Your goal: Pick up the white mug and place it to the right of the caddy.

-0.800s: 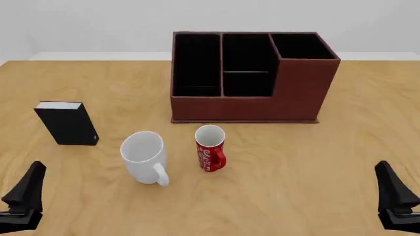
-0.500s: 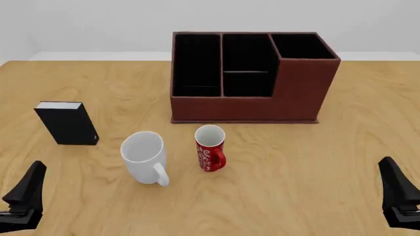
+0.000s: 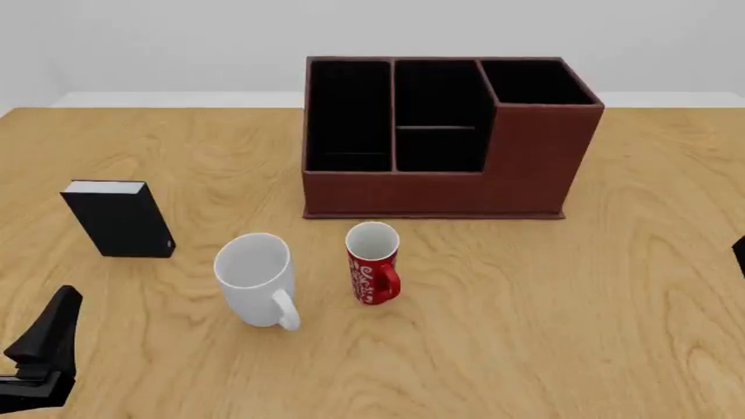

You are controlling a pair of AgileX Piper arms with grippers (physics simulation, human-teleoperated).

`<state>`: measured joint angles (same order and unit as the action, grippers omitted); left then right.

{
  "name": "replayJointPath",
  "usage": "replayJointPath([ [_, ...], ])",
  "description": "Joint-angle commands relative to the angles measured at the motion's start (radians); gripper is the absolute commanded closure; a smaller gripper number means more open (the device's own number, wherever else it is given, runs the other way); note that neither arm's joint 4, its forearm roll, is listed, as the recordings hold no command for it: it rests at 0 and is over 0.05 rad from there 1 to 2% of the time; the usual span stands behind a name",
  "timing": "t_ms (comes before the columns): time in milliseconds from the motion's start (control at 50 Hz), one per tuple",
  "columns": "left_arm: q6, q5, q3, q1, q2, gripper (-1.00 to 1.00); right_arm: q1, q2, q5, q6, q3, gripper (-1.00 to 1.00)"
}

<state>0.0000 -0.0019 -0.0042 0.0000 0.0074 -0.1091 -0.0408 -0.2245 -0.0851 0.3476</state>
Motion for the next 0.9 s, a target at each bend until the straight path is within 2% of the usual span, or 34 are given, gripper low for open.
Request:
replayJointPath([
  [20, 0.000, 0.000, 0.000, 0.000, 0.000, -1.00, -0.087, -0.077, -0.084, -0.058, 0.207, -1.00],
  [300, 0.000, 0.000, 0.000, 0.000, 0.000, -1.00, -0.226, -0.245, -0.171, -0.170, 0.423, -1.00],
  [400, 0.000, 0.000, 0.000, 0.000, 0.000, -1.00, -0.270, -0.298, -0.190, -0.179, 0.496, -1.00],
  [700, 0.000, 0.000, 0.000, 0.000, 0.000, -1.00, -0.374, -0.456, -0.250, -0.272, 0.622, -1.00],
  [900, 0.000, 0.000, 0.000, 0.000, 0.000, -1.00, -0.468, -0.572, -0.268, -0.306, 0.691, -1.00],
])
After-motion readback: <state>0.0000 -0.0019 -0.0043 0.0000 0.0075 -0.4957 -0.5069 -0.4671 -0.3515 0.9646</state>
